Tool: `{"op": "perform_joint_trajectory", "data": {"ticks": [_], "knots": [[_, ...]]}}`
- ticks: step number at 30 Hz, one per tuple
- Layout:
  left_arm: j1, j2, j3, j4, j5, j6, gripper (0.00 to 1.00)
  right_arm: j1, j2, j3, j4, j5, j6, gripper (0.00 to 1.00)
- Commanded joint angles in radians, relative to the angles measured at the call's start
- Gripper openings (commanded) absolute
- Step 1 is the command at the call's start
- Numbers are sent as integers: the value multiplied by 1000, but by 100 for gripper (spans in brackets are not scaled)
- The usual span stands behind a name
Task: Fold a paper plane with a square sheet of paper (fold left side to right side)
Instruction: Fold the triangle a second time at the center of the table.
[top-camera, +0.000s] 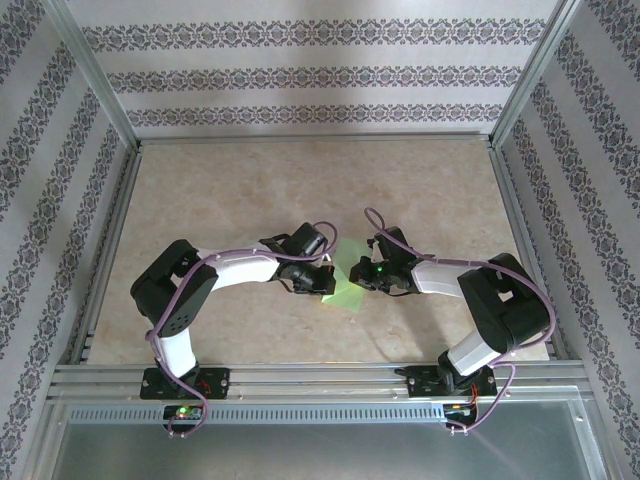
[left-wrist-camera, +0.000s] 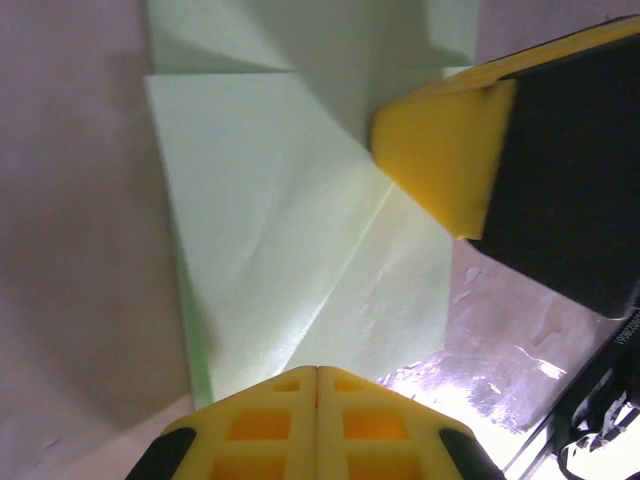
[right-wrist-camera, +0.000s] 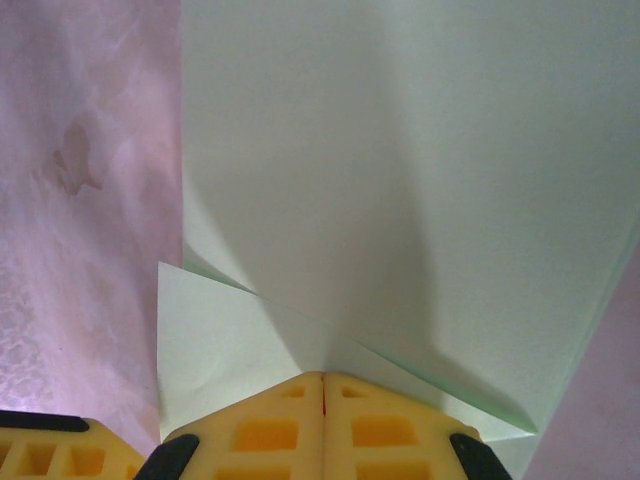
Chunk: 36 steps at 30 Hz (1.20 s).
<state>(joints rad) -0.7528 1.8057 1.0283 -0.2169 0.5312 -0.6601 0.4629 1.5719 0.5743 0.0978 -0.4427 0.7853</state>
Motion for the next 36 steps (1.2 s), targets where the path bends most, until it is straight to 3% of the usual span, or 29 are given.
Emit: {"op": "perform_joint_trajectory", "data": {"ticks": [1,15,36], "knots": [[-13,19,45,33,38,-5,0,8,43,-43,-81,48,-21,0],[-23,124,130,-2,61,43,0,9,66,-47,-84,52,-24,0],[-20,141,95,-39,-33,57,0,10,90,-46,-107,74,-52,0]]}}
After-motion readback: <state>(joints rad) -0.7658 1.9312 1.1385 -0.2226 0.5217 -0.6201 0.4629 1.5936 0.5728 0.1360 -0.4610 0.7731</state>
